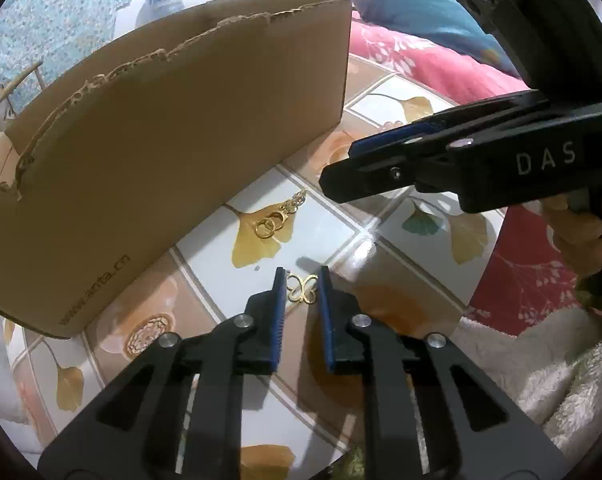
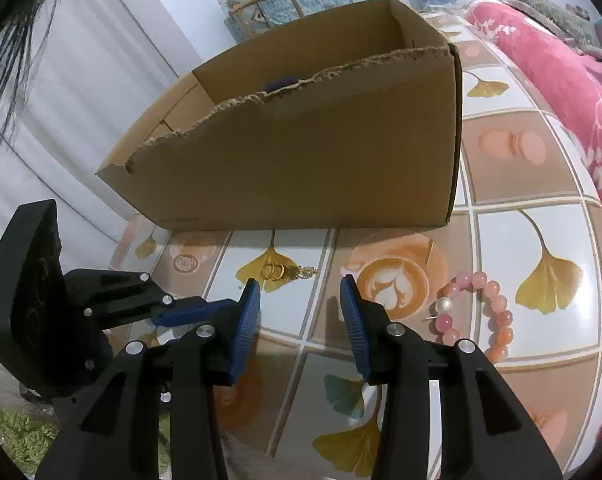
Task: Organize jewelry
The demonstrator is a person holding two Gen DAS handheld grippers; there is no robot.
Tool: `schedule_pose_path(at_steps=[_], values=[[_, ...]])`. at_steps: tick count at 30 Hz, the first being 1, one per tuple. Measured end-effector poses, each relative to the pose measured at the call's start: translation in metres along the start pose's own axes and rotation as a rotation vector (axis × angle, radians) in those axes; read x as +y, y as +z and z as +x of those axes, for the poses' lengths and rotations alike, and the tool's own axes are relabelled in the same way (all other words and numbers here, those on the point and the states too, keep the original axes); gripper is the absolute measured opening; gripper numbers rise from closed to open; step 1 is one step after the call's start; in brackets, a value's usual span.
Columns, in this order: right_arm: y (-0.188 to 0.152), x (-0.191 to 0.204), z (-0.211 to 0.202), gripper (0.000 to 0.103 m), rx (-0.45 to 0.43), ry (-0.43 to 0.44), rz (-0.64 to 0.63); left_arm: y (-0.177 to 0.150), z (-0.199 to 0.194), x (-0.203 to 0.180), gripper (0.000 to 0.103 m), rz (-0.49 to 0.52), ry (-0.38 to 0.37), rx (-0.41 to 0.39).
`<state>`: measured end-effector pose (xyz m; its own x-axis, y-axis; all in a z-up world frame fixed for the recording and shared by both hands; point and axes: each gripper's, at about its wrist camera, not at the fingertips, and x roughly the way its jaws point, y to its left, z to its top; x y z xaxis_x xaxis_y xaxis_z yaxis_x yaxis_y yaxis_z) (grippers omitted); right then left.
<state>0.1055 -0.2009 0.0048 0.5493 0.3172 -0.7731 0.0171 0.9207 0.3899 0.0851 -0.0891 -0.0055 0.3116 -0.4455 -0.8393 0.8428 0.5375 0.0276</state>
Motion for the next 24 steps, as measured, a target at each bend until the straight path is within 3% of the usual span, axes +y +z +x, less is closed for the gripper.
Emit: schedule_pose_path(at_steps=[3,7,9,18,24], values=[[0.001,0.002,-0.001,0.041,-0.002,-0.012,-0.010,-0.002,0.000,0.000,0.014,-0.005,0.000,-0.010],[0.007,0.008,0.003,0.035,0.001,-0.033,-0.035,-0.005,-0.004,0.006,0.000,-0.026,0.011,-0.011],[0.012,0.011,0.009,0.028,0.014,-0.062,-0.052,-0.008,-0.007,0.010,0.000,-0.046,0.025,-0.005],[0.024,0.019,0.031,0.013,0.054,-0.126,-0.111,-0.022,-0.016,0.027,0.000,-0.107,0.049,-0.003],[0.019,0.025,0.042,0.009,0.095,-0.205,-0.157,-0.025,-0.017,0.027,0.000,-0.116,0.047,-0.010]])
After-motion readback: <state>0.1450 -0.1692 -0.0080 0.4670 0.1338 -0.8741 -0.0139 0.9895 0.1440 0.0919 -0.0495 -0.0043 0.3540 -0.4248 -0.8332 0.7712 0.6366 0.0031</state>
